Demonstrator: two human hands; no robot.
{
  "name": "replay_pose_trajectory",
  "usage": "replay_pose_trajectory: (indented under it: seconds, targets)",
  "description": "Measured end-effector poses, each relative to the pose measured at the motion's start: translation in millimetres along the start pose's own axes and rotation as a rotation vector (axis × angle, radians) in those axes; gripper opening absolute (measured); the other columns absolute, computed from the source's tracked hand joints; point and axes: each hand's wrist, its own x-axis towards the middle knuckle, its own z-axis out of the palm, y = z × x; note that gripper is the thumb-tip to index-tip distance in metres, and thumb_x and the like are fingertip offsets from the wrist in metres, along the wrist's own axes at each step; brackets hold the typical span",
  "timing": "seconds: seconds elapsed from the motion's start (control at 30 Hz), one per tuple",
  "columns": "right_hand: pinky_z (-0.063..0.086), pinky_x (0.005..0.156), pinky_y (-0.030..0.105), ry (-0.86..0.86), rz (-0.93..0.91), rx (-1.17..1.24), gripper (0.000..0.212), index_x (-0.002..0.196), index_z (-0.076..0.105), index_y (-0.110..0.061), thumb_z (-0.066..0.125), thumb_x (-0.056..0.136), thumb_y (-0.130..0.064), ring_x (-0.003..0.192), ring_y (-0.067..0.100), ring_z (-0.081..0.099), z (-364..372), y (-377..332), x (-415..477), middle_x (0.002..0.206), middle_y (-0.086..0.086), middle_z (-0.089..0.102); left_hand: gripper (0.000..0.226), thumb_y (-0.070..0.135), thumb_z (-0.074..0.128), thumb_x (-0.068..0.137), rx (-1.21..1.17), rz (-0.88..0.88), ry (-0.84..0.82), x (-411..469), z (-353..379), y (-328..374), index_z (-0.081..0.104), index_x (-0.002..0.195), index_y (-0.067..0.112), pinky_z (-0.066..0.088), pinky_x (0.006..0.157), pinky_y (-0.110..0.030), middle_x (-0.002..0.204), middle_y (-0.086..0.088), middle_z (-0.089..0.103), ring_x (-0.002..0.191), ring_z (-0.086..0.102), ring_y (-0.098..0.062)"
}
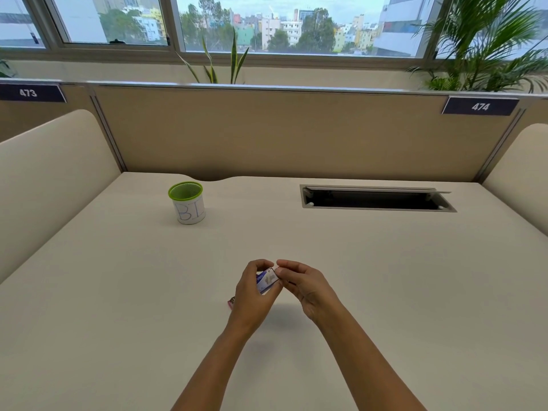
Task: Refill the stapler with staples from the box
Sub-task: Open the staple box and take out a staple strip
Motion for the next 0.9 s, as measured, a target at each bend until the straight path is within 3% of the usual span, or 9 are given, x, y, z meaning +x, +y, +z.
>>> replay_pose_trajectory:
  seconds: [0.23,0.4,0.53,0.6,0.7,0.9]
  targets:
    - [0.054,0.066,0.014,0.013,-0.089,-0.071,0.015,0.092,0.074,-0.009,0.065,0.082,-0.002,0.087,0.013,0.07,0.2,5.0,-1.0,0.097,0.009,0.073,0.027,0.023,0.065,0.085,0.03,-0.041,-0.041,3.6,-1.9,-3.3,0.048,0.106,0.021,0.05,0.068,-0.01,0.103,0.002,0.056,0.093,0.058,-0.009]
    - [0.054,0.082,0.023,0.015,-0.081,-0.194,0.02,0.1,0.07,-0.008,0.063,0.083,-0.002,0.097,0.019,0.068,0.4,6.5,-0.7,0.107,0.015,0.07,0.026,0.026,0.066,0.085,0.085,-0.091,-0.078,7.3,-4.5,-9.2,0.047,0.103,0.023,0.048,0.066,-0.013,0.104,0.002,0.055,0.093,0.057,-0.008]
    - [0.055,0.079,0.022,0.016,0.043,-0.011,0.026,0.111,0.063,0.002,0.057,0.086,0.005,0.087,0.018,0.066,-0.1,5.1,6.3,0.109,0.018,0.063,0.031,0.021,0.066,0.084,0.159,-0.109,-0.086,14.7,-9.7,-18.4,0.048,0.109,0.019,0.043,0.075,-0.011,0.113,0.0,0.05,0.102,0.051,-0.011]
    - [0.05,0.087,0.027,0.044,0.117,0.081,0.028,0.115,0.057,0.008,0.046,0.089,0.011,0.087,0.019,0.063,-2.4,6.5,10.1,0.098,0.015,0.063,0.032,0.013,0.067,0.083,0.219,-0.109,-0.023,20.2,-17.3,-24.0,0.051,0.111,0.012,0.037,0.079,-0.01,0.115,-0.003,0.049,0.108,0.047,-0.014]
    - [0.046,0.093,0.03,0.076,0.145,0.097,0.033,0.114,0.055,0.009,0.035,0.09,0.016,0.097,0.023,0.059,-9.4,9.3,12.3,0.09,0.011,0.063,0.033,0.004,0.067,0.081,0.334,-0.151,0.128,30.2,-37.7,-36.0,0.055,0.111,0.0,0.031,0.096,-0.029,0.119,-0.018,0.05,0.115,0.043,-0.03]
    - [0.046,0.092,0.031,0.14,0.102,0.107,0.03,0.113,0.056,0.011,0.037,0.091,0.016,0.102,0.026,0.058,-21.4,19.0,14.2,0.107,0.017,0.06,0.036,0.001,0.066,0.082,0.421,-0.271,0.258,33.2,-81.0,-71.8,0.056,0.116,-0.003,0.03,0.099,-0.035,0.125,-0.026,0.049,0.118,0.04,-0.039]
